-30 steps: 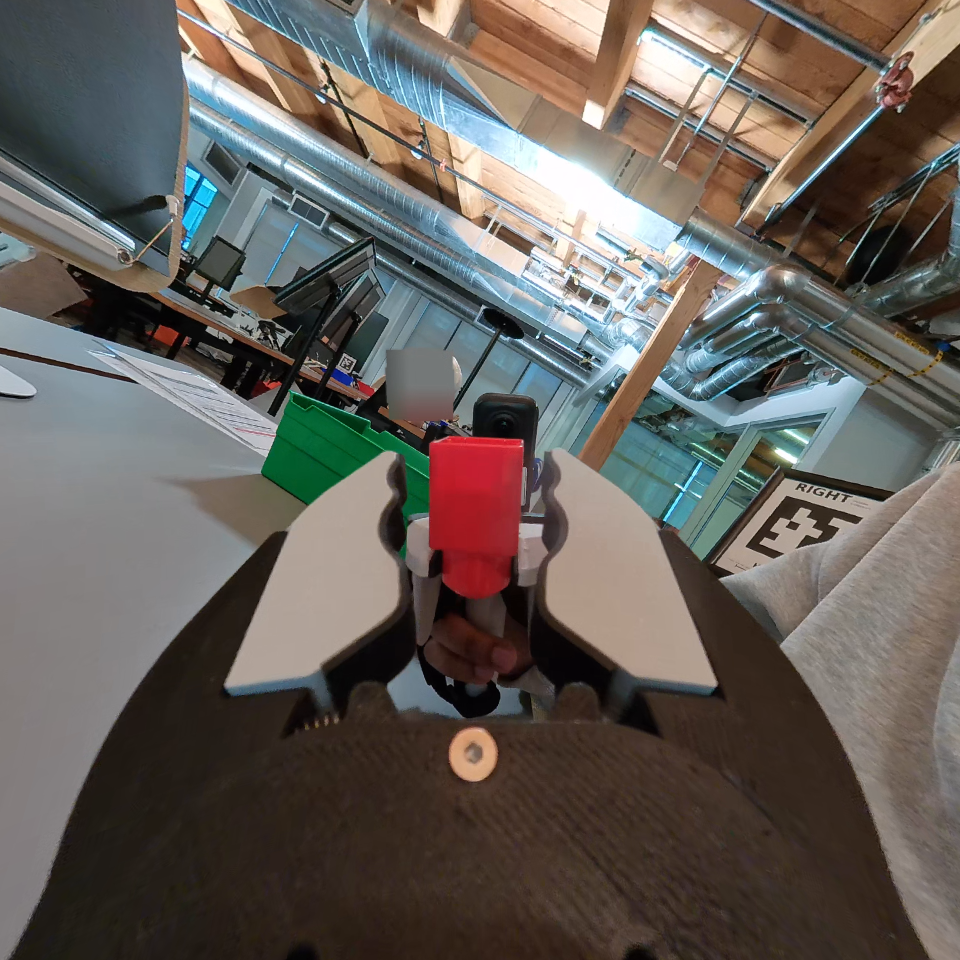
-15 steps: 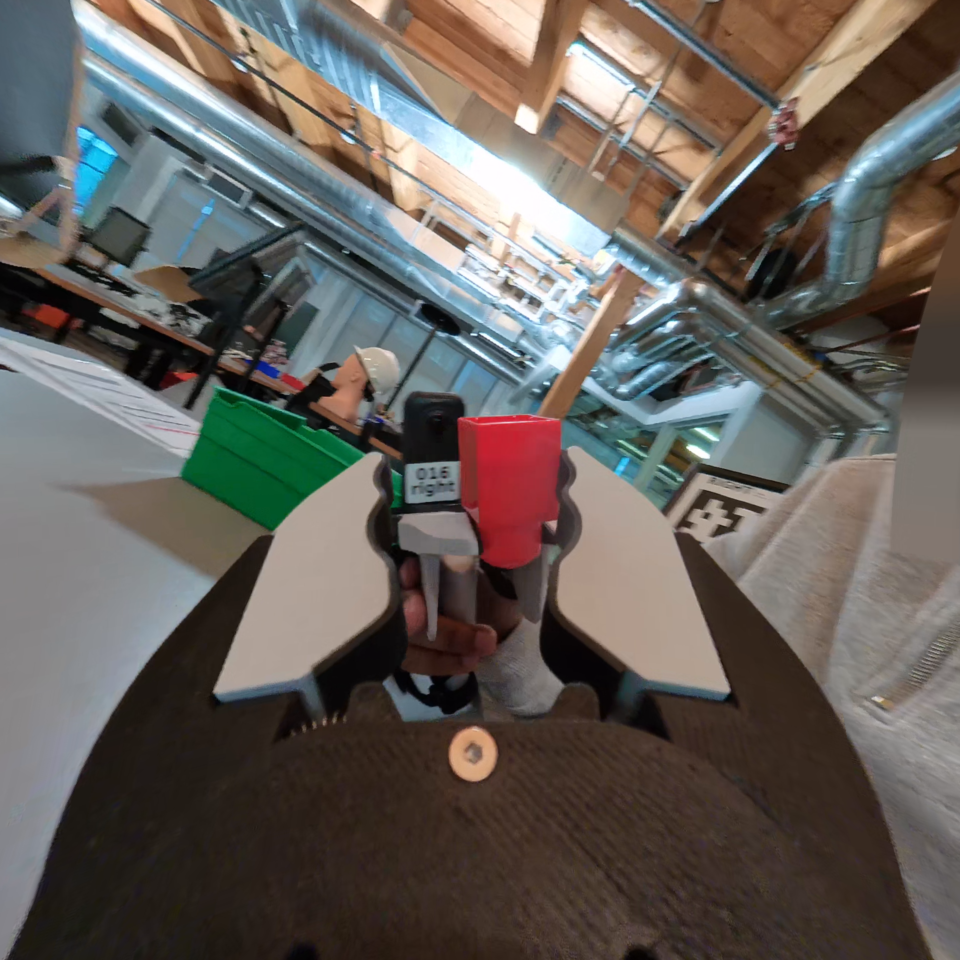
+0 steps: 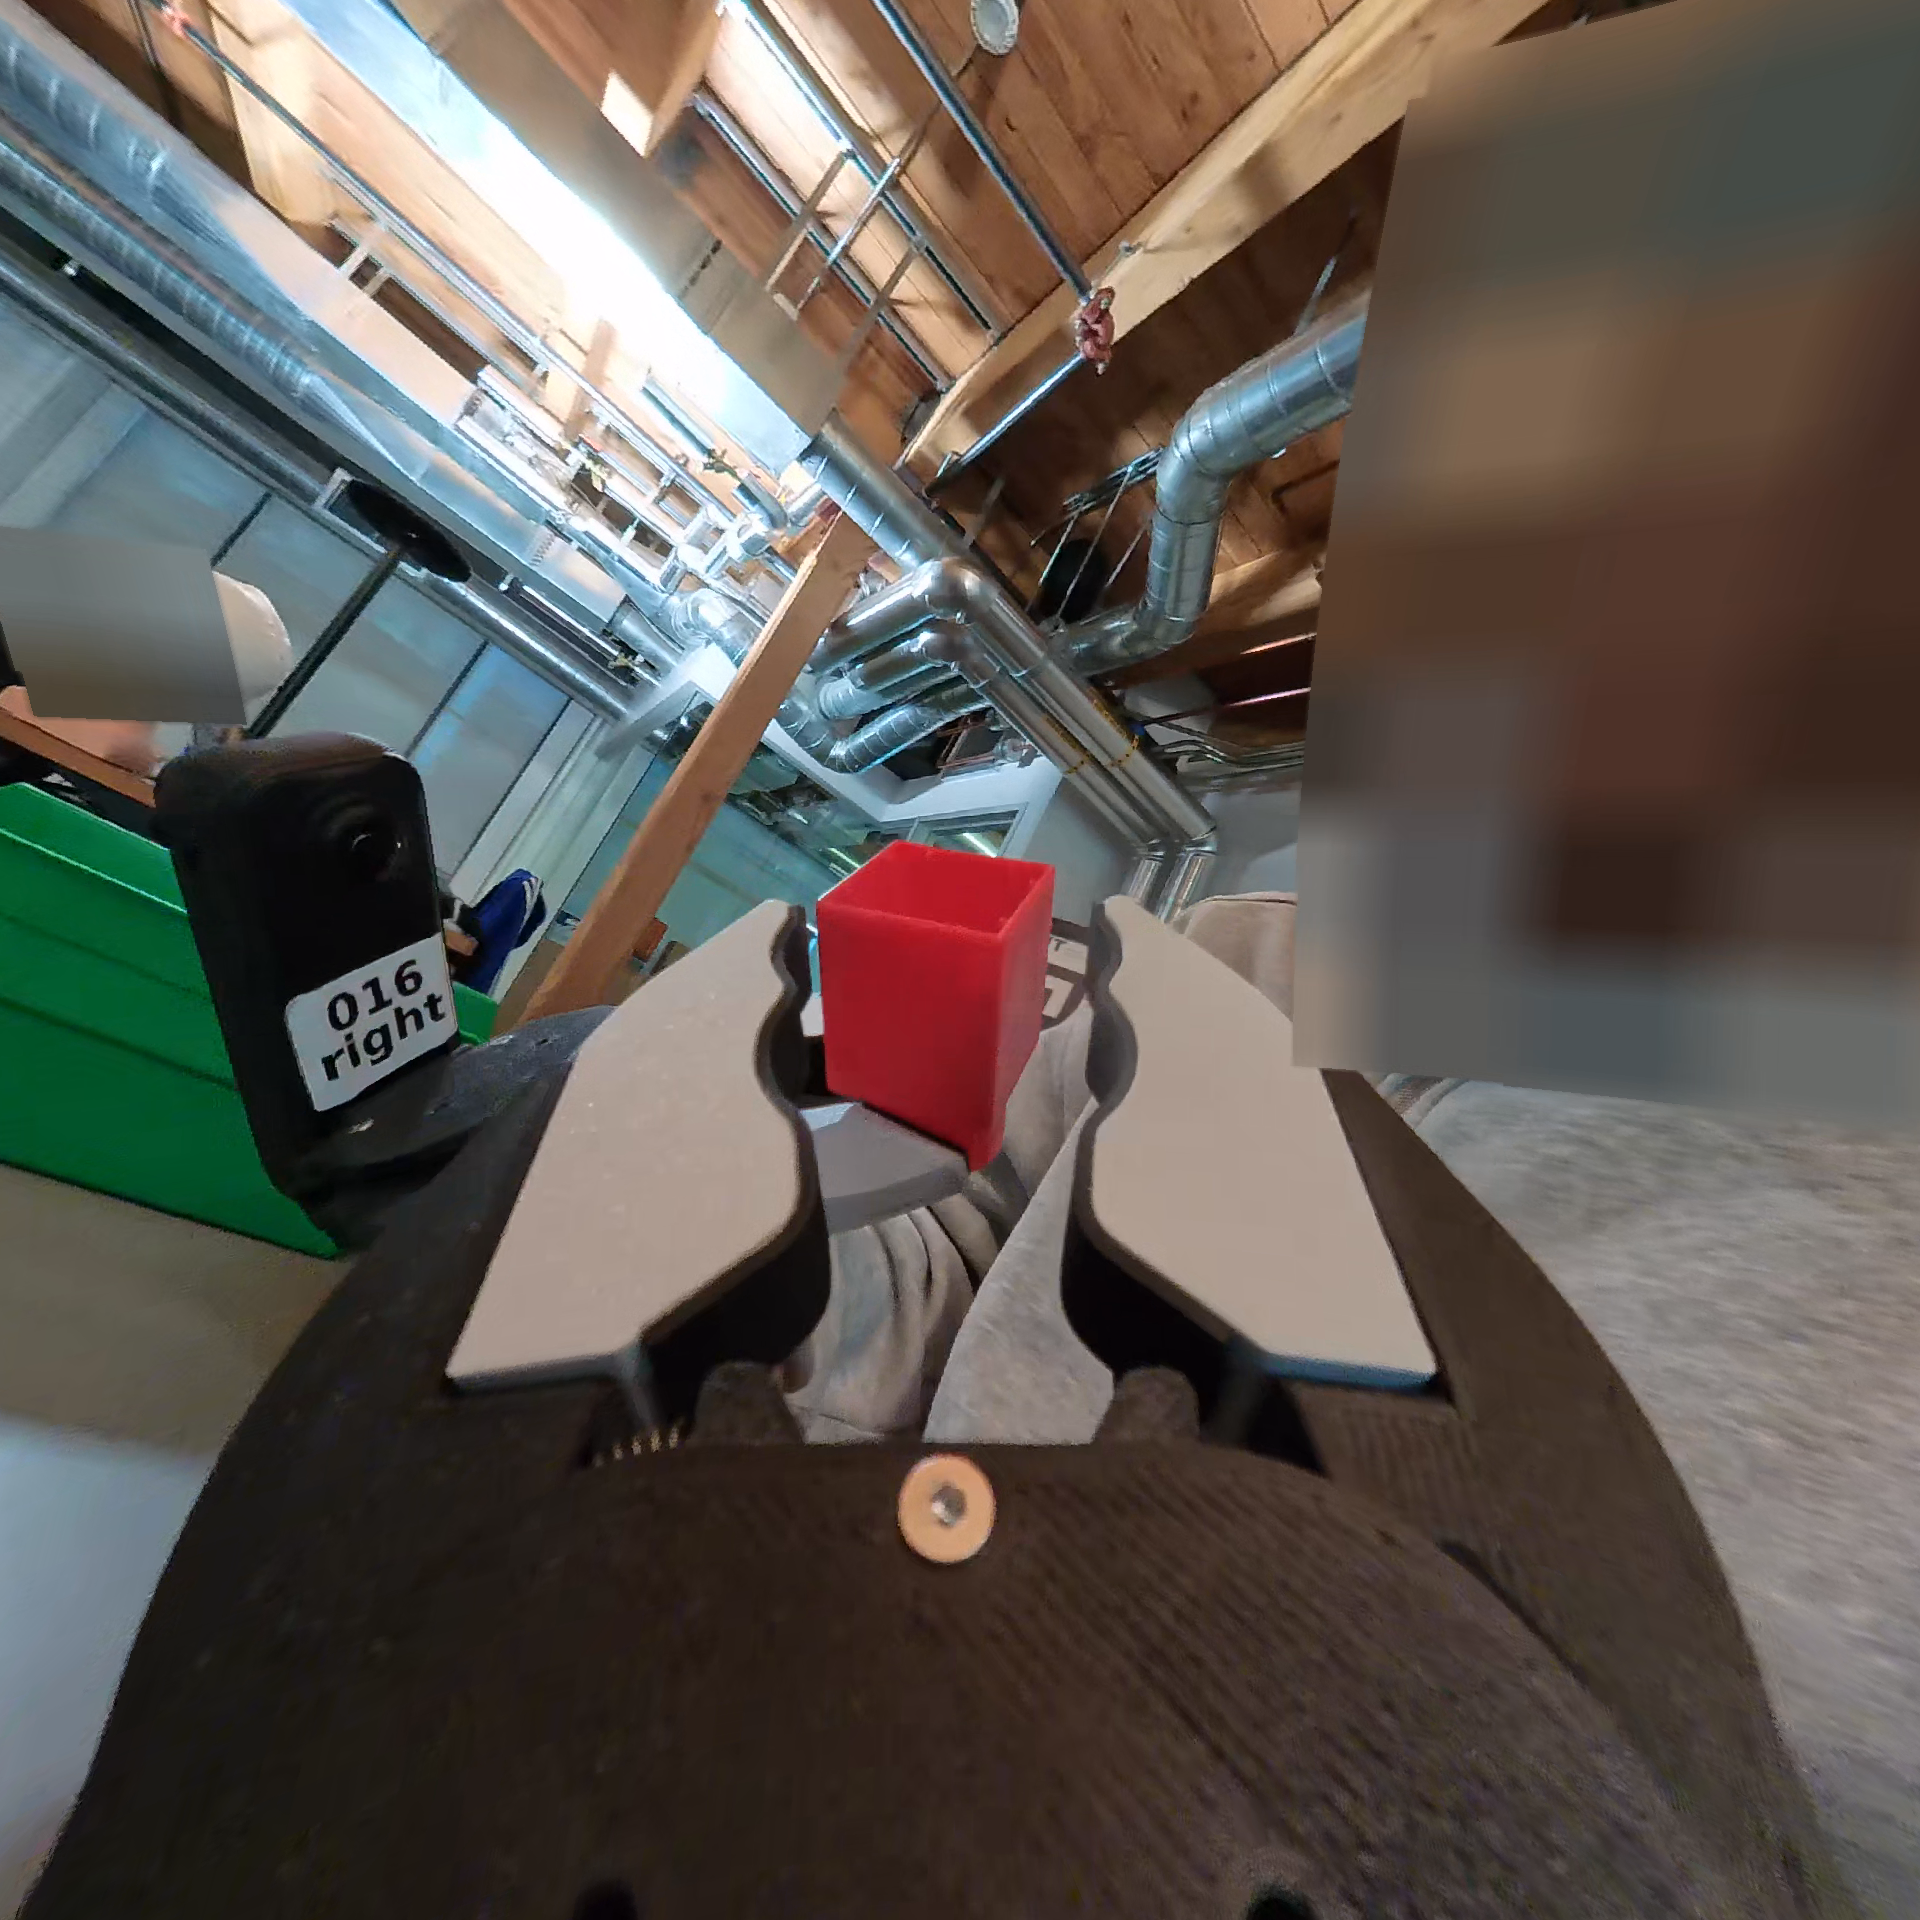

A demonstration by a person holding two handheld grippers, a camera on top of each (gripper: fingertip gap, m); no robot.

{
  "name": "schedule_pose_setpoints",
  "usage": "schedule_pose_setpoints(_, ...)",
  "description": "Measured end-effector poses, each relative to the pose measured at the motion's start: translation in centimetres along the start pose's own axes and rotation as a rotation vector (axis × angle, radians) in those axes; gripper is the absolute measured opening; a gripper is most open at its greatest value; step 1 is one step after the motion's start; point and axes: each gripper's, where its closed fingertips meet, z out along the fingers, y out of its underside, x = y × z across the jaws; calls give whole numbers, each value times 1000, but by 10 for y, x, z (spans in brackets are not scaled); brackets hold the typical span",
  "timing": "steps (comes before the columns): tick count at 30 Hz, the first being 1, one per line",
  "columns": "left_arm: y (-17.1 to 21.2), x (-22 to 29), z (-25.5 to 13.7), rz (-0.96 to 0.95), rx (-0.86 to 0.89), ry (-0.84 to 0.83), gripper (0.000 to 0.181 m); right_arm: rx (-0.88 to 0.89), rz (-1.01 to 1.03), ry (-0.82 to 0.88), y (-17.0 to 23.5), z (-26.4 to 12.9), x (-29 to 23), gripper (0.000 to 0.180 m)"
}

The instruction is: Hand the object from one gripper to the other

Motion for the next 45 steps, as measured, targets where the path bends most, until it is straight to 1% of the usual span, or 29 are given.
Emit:
schedule_pose_setpoints(3,1,-2,0,33,-6,-17,42,25,35,-32,-2,1,-2,29)
schedule_pose_setpoints(6,0,-3,-1,42,3,-27,41,45,62,-46,-4,0,-2,29)
schedule_pose_setpoints(8,-3,-4,-3,48,15,-34,38,54,66,-24,-5,-1,2,29)
schedule_pose_setpoints(10,-7,-5,-6,44,39,-45,36,66,55,28,-7,-5,10,32)
schedule_pose_setpoints(13,-16,-12,-14,68,74,-98,36,120,35,117,-17,-14,21,44)
schedule_pose_setpoints(15,-19,-19,-18,95,83,-161,36,146,2,212,-23,-24,32,48)
schedule_pose_setpoints(17,-21,-30,-25,138,81,-254,36,167,-79,344,-30,-35,44,52)
schedule_pose_setpoints(19,-24,-40,-31,187,79,-352,36,191,-167,438,-38,-45,47,51)
schedule_pose_setpoints(23,-28,-53,-41,272,67,-496,36,233,-306,557,-51,-57,47,51)
schedule_pose_setpoints(26,-27,-60,-46,317,39,-571,36,210,-408,630,-53,-59,48,52)
schedule_pose_setpoints(30,-21,-64,-44,336,-7,-595,36,120,-511,709,-46,-55,54,53)
schedule_pose_setpoints(33,-17,-65,-42,344,-36,-601,36,78,-547,731,-43,-52,56,52)
schedule_pose_setpoints(38,-11,-66,-39,353,-72,-600,36,76,-544,742,-43,-55,57,47)
schedule_pose_setpoints(45,-9,-68,-39,359,-91,-607,36,57,-529,729,-41,-54,57,34)
